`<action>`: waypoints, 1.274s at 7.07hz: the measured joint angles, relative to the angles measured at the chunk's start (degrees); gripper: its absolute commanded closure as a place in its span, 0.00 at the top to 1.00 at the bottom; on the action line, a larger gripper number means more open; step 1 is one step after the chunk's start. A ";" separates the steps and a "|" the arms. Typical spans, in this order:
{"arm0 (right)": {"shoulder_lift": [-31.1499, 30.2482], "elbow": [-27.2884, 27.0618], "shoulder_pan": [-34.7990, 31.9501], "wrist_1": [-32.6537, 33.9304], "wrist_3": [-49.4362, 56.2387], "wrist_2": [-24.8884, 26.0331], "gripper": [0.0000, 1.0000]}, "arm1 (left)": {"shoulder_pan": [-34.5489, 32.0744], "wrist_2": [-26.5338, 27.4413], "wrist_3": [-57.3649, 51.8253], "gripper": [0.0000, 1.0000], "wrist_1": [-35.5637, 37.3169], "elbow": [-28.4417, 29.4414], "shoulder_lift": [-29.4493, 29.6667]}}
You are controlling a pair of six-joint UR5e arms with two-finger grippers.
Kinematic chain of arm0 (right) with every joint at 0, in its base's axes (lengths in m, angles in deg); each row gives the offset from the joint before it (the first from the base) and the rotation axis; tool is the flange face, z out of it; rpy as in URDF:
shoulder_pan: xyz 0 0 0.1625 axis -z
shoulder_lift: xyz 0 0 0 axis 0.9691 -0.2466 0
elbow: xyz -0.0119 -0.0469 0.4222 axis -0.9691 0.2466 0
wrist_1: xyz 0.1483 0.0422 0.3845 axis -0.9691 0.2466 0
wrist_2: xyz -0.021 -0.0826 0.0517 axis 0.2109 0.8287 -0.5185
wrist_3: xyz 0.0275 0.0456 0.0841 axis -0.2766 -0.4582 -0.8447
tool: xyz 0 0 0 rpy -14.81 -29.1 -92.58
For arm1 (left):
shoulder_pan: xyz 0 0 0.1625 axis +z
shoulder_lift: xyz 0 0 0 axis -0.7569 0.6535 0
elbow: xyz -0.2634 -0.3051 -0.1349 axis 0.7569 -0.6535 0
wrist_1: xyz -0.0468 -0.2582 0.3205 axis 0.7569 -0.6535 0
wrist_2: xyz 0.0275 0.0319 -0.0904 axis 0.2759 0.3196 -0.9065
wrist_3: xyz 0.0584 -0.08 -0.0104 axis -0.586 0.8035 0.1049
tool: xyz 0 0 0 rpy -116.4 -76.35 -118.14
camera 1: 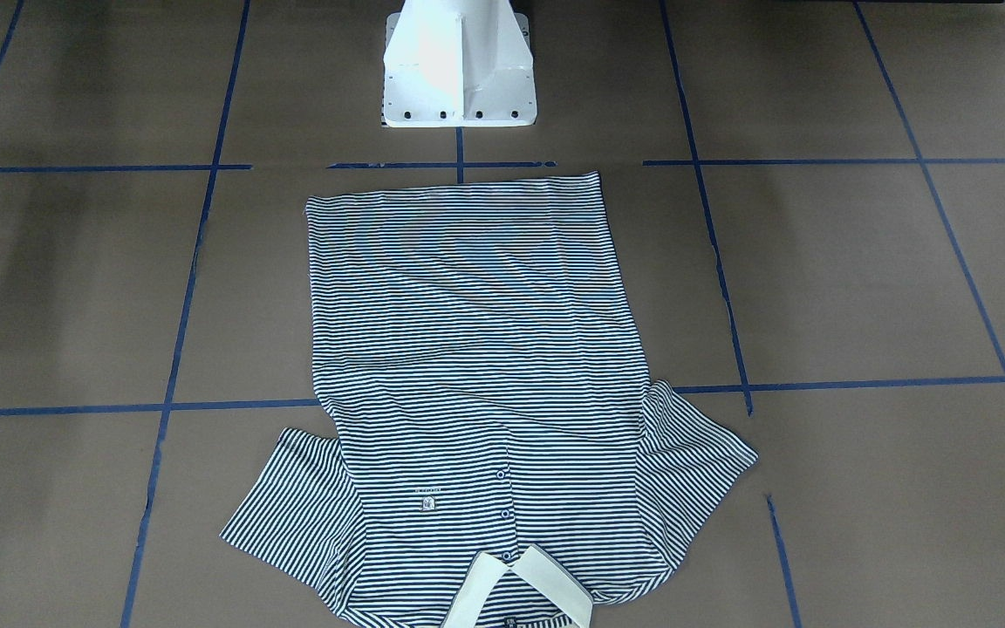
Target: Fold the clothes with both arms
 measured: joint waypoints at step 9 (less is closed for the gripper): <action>29.76 28.86 18.25 -17.32 -22.94 18.64 0.96 | 5.40 5.29 21.22 1.00 -3.51 4.77 12.98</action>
